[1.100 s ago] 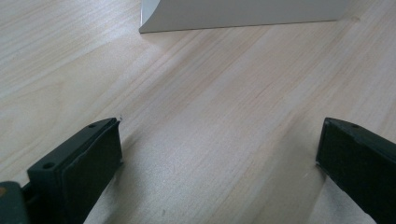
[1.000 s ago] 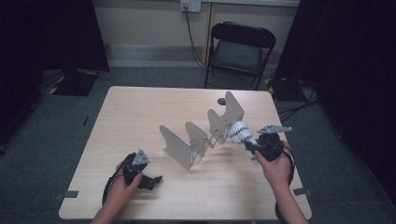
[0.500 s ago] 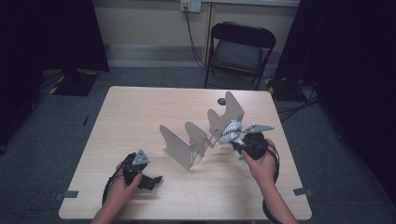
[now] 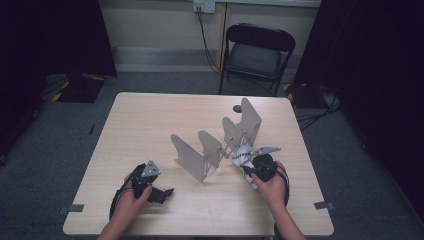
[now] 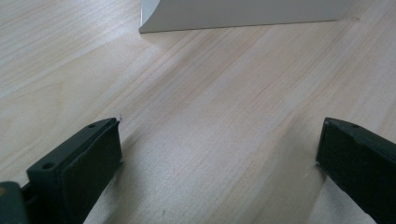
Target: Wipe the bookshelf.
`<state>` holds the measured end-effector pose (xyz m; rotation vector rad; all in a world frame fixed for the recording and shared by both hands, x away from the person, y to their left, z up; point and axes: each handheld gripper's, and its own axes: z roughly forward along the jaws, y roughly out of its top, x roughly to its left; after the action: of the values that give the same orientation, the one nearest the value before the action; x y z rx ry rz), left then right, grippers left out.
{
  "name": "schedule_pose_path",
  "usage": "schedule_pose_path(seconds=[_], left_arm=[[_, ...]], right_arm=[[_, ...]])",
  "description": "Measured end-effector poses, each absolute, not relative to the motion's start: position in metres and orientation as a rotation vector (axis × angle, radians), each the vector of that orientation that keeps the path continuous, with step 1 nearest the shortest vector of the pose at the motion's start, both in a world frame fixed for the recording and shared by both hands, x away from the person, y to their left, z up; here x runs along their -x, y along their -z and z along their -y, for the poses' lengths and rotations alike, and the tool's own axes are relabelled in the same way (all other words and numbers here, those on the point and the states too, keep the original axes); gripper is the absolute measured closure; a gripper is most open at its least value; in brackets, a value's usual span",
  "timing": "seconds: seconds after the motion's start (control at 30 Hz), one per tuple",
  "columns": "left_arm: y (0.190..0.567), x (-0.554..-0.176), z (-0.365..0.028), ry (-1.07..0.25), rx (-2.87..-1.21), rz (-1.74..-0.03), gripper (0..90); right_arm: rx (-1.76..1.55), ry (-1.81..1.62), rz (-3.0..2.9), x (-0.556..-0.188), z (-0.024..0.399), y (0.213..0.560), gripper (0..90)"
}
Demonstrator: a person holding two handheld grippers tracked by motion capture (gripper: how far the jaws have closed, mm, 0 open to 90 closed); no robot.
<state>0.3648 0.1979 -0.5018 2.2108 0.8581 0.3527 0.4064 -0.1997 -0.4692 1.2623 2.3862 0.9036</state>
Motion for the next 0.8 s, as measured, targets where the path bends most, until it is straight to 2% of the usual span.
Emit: schedule_pose_path(seconds=[0.17, 0.27, 0.53, 0.63, 0.8], left_arm=[[0.502, -0.365, -0.198, -0.352, -2.210, -0.858, 0.0], [0.502, -0.365, -0.198, -0.353, -2.211, -0.858, 0.0], [0.502, -0.365, -0.198, -0.352, -2.211, -0.858, 0.0], [0.502, -0.365, -0.198, -0.352, -2.211, -0.858, 0.0], [0.502, -0.365, -0.198, -0.353, -2.211, -0.858, 0.0]], right_arm=[[-1.270, -0.883, -2.388, -0.405, 0.203, 0.476, 76.1], [-1.266, -0.877, -2.386, -0.402, 0.207, 0.476, 72.5], [-1.260, -0.879, -2.374, -0.394, 0.219, 0.467, 51.0], [-1.228, -0.880, -2.369, -0.391, 0.217, 0.463, 46.9], [-1.200, -0.912, -2.359, -0.391, 0.210, 0.460, 49.4]])
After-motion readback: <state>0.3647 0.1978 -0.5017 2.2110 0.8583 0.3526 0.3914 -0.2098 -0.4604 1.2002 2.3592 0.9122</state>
